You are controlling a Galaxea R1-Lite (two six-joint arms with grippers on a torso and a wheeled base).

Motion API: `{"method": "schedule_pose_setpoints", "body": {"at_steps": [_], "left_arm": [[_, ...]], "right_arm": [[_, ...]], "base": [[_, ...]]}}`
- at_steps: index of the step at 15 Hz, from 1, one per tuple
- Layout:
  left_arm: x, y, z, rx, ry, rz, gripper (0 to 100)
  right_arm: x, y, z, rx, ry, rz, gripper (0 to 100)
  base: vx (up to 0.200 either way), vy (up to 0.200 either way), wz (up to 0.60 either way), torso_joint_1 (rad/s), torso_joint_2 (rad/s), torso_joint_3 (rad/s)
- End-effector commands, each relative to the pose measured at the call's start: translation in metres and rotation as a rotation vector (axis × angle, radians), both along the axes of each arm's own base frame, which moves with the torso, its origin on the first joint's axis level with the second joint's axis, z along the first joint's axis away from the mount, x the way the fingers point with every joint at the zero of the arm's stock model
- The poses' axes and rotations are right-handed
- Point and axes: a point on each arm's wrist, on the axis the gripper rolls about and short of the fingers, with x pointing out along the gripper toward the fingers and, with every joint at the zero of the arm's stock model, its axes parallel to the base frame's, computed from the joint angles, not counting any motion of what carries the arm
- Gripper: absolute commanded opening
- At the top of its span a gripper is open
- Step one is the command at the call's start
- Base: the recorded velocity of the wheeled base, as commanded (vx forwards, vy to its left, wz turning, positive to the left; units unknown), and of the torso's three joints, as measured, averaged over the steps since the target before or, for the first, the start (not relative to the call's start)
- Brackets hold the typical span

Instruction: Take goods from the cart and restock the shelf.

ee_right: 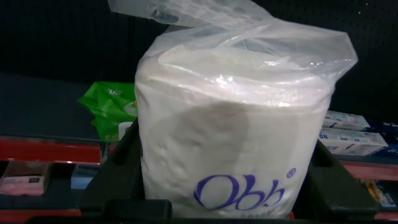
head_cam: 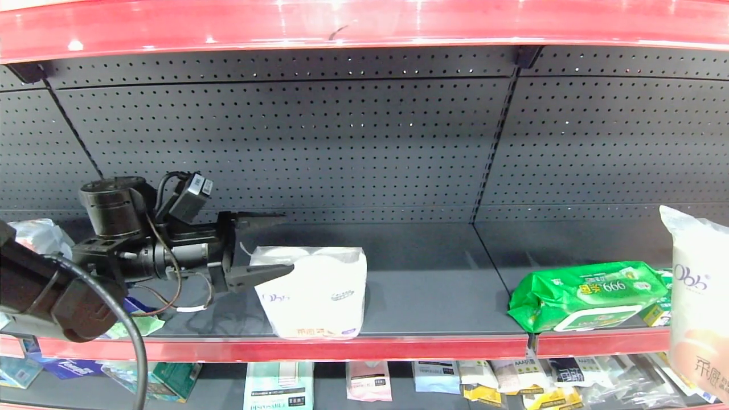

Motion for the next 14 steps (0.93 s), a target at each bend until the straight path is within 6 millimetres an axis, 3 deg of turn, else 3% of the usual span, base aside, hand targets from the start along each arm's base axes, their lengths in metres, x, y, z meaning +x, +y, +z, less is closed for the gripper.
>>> {"method": "schedule_pose_setpoints", "body": {"at_steps": [1,5,9,12,14], "left_arm": [[-0.006,0.001,0.017,-0.019,-0.025,0.050,100],[-0.008,0.003,0.026,-0.041,-0.036,0.184,100],[-0.023,0.001,0.055,-0.161,0.041,0.375,100],[-0.025,0.004,0.062,-0.196,0.033,0.493,100],[-0.033,0.008,0.061,-0.207,0.030,0.666,100]], "right_arm": [[0.000,0.000,0.000,0.000,-0.001,0.000,0],[-0.001,0.000,-0.003,0.000,0.002,0.000,0],[-0.002,0.000,-0.003,0.000,-0.001,0.002,0],[-0.003,0.000,-0.004,0.000,0.000,0.006,0],[-0.003,0.000,-0.007,0.000,0.008,0.011,0]], "base": [[0.000,0.000,0.00,0.000,0.00,0.000],[0.000,0.000,0.00,0.000,0.00,0.000],[0.000,0.000,0.00,0.000,0.00,0.000],[0.000,0.000,0.00,0.000,0.00,0.000],[0.000,0.000,0.00,0.000,0.00,0.000]]}}
